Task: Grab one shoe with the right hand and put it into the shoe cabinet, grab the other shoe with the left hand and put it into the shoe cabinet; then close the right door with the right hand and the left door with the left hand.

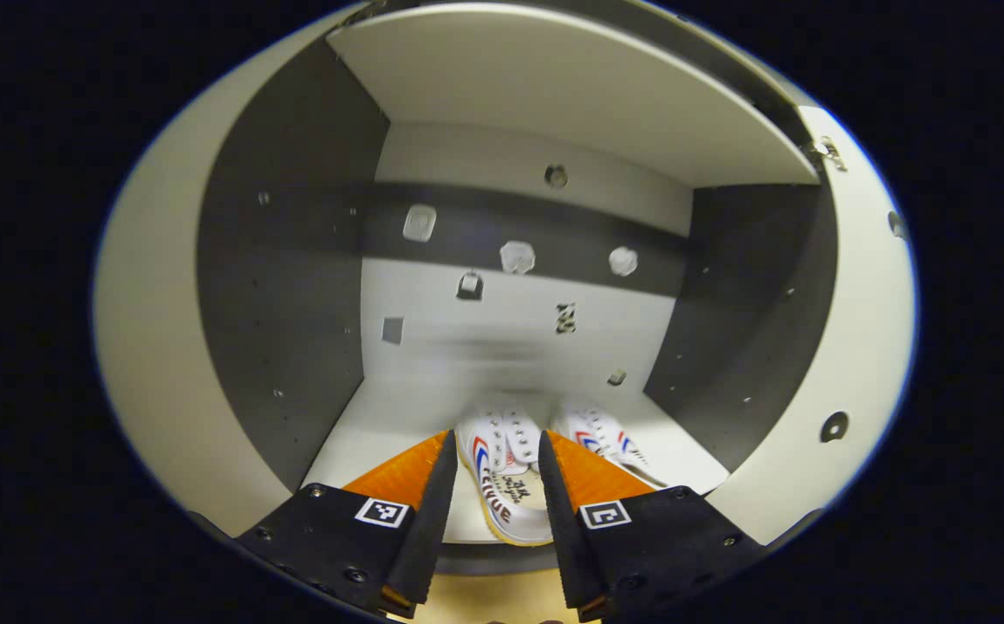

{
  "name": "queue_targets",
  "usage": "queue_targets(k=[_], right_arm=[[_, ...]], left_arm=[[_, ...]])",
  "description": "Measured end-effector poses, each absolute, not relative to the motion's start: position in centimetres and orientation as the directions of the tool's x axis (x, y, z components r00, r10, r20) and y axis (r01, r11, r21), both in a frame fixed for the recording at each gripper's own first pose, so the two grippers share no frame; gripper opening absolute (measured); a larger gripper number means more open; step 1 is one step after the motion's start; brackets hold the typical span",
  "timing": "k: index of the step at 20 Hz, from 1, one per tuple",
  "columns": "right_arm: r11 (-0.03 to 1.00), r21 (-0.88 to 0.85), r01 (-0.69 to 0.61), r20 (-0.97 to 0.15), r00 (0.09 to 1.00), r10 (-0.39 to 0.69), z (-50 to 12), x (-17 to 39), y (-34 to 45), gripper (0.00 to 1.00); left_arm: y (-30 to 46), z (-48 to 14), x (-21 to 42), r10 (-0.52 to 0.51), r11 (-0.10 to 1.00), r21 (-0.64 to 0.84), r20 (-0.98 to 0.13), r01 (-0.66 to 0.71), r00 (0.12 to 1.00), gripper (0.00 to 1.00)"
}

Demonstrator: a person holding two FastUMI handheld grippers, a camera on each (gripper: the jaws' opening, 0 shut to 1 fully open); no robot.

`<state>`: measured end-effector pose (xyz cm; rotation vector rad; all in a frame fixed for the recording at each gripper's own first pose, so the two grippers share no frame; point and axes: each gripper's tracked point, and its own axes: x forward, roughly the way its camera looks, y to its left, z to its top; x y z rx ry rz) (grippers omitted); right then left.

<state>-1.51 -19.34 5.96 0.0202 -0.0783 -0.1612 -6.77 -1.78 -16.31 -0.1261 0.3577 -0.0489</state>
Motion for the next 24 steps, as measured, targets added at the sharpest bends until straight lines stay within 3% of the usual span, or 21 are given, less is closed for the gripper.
queue_targets(k=[1,2,3,4,5,6,8,9,11,13,14,15,24], right_arm=[[0.987,0.027,0.159,0.063,0.985,-0.161,5.3,-1.2,-19.9,0.35],[0.987,0.029,0.157,0.046,0.986,-0.158,4.6,-1.1,-20.3,0.52],[0.986,0.029,0.162,0.031,0.986,-0.163,4.1,-0.8,-20.9,0.59],[0.987,0.034,0.154,0.019,0.988,-0.155,3.5,-0.4,-21.3,0.65],[0.989,0.044,0.143,0.007,0.99,-0.143,3.0,-0.1,-21.6,0.67],[0.99,0.052,0.129,-0.005,0.992,-0.129,2.4,0.3,-21.5,0.72],[0.992,0.061,0.112,-0.026,0.993,-0.111,1.6,0.9,-21.7,0.84],[0.993,0.07,0.098,-0.035,0.995,-0.096,1.3,1.2,-21.5,0.8],[0.993,0.083,0.082,-0.041,0.996,-0.079,1.3,1.2,-21.6,0.86],[0.994,0.092,0.059,-0.047,0.997,-0.055,1.0,1.5,-21.2,0.86],[0.994,0.092,0.052,-0.049,0.998,-0.047,0.8,1.6,-21.0,0.86],[0.995,0.086,0.045,-0.051,0.998,-0.041,0.8,1.7,-20.9,0.86],[0.99,0.091,-0.11,-0.071,0.991,0.117,0.7,2.7,-15.2,0.86]], left_arm=[[-2.3,-14.6,-7.8,-0.077,0.99,-0.136,-0.314,0.036,0.946,0.58],[-2.8,-13.0,-8.8,-0.086,0.989,-0.138,-0.286,0.048,0.954,0.57],[-3.2,-11.7,-9.7,-0.091,0.989,-0.134,-0.262,0.058,0.961,0.66],[-3.5,-10.4,-10.6,-0.095,0.99,-0.125,-0.24,0.067,0.966,0.63],[-3.7,-9.2,-11.6,-0.097,0.991,-0.11,-0.219,0.074,0.971,0.7],[-3.8,-8.2,-12.4,-0.093,0.993,-0.097,-0.2,0.075,0.975,0.69],[-4.0,-6.9,-13.9,-0.077,0.995,-0.076,-0.183,0.064,0.98,0.88],[-4.2,-6.4,-14.7,-0.077,0.995,-0.076,-0.185,0.063,0.98,0.97],[-4.1,-5.9,-16.0,-0.071,0.995,-0.076,-0.189,0.057,0.979,0.95],[-4.0,-5.0,-17.4,-0.061,0.997,-0.065,-0.182,0.05,0.981,0.95],[-3.9,-4.5,-18.0,-0.057,0.997,-0.059,-0.173,0.048,0.983,0.9],[-3.8,-3.9,-18.6,-0.055,0.997,-0.055,-0.164,0.046,0.985,0.95],[-2.6,1.8,-25.0,-0.034,0.999,-0.033,-0.069,0.032,0.997,0.95]])
